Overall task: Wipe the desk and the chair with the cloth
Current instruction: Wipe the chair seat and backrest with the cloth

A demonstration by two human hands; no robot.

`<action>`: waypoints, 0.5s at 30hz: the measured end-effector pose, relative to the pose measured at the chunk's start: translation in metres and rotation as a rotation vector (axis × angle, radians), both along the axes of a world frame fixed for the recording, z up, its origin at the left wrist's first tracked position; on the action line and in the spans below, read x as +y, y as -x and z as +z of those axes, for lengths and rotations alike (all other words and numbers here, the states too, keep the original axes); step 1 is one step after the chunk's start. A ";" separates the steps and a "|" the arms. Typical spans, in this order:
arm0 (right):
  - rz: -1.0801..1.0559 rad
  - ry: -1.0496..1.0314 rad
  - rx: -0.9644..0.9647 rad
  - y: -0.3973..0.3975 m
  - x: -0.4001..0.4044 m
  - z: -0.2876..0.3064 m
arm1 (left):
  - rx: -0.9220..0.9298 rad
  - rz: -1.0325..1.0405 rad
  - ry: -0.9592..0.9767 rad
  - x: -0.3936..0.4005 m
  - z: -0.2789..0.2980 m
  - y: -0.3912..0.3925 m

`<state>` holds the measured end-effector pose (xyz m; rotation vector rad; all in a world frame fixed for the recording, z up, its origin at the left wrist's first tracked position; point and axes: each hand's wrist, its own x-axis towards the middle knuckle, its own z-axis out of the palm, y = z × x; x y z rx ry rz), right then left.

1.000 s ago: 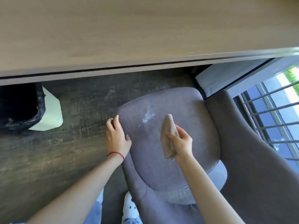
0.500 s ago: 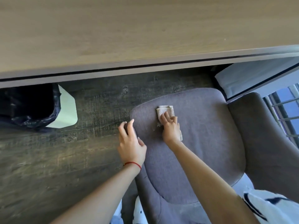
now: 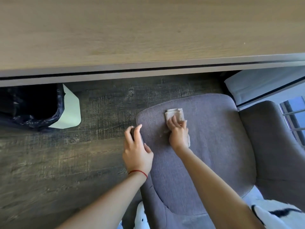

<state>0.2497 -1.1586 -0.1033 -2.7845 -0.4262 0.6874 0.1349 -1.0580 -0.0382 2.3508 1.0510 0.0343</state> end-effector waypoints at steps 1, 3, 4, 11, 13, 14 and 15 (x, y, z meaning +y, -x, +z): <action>0.070 0.002 0.016 0.010 -0.003 -0.003 | 0.002 0.004 0.008 0.000 0.001 0.000; 0.217 0.019 0.028 0.017 -0.016 0.001 | 0.005 0.003 0.022 -0.001 0.003 0.001; 0.240 0.008 0.001 0.013 -0.023 0.003 | 0.002 0.001 0.024 -0.001 0.004 0.001; -0.074 0.084 0.013 0.035 -0.011 0.004 | 0.001 0.004 0.021 0.000 0.002 0.000; 0.030 0.028 0.063 0.065 -0.002 0.002 | 0.004 0.008 0.031 0.000 0.002 0.001; 0.075 -0.006 0.062 0.072 -0.002 0.002 | 0.007 0.009 0.035 0.000 0.003 0.001; 0.099 -0.034 0.040 0.069 -0.004 0.003 | 0.009 0.009 0.036 0.000 0.004 0.001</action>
